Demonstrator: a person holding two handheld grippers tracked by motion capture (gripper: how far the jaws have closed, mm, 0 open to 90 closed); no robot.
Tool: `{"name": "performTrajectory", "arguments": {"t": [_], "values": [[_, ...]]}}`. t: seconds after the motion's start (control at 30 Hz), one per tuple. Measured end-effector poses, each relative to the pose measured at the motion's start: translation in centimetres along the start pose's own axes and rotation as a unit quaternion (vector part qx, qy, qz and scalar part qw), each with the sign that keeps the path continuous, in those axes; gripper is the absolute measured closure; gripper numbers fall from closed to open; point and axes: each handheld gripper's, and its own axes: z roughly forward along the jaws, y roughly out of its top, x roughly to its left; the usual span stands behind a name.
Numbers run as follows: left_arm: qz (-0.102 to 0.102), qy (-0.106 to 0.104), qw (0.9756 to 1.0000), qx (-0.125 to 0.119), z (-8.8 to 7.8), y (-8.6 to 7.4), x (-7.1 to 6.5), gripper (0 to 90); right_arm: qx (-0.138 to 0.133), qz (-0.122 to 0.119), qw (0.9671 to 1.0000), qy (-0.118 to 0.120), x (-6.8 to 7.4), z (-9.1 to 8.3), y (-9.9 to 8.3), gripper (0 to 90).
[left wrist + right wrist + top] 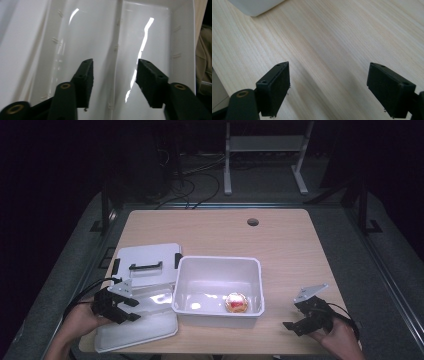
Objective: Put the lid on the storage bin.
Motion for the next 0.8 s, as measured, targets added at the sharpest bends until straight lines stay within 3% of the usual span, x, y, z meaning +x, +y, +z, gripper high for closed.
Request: {"name": "performTrajectory", "arguments": {"t": [0.23, 0.5, 0.8], "values": [[0.017, -0.007, 0.9993, 0.032, 0.5, 0.6, -0.1, 65.0, -0.002, 0.0, 1.0, -0.006, 0.1, 0.5, 0.0, 18.1], [0.017, -0.007, 0.998, 0.06, 1.2, 0.8, 0.2, 76.0, -0.011, 0.011, 0.9998, -0.008, -0.2, 0.2, -0.6, 18.0], [0.026, -0.009, 0.9971, 0.071, 1.5, 0.9, 0.2, 84.9, -0.01, 0.003, 0.9999, -0.007, -0.1, 0.5, -0.3, 18.0]]}}
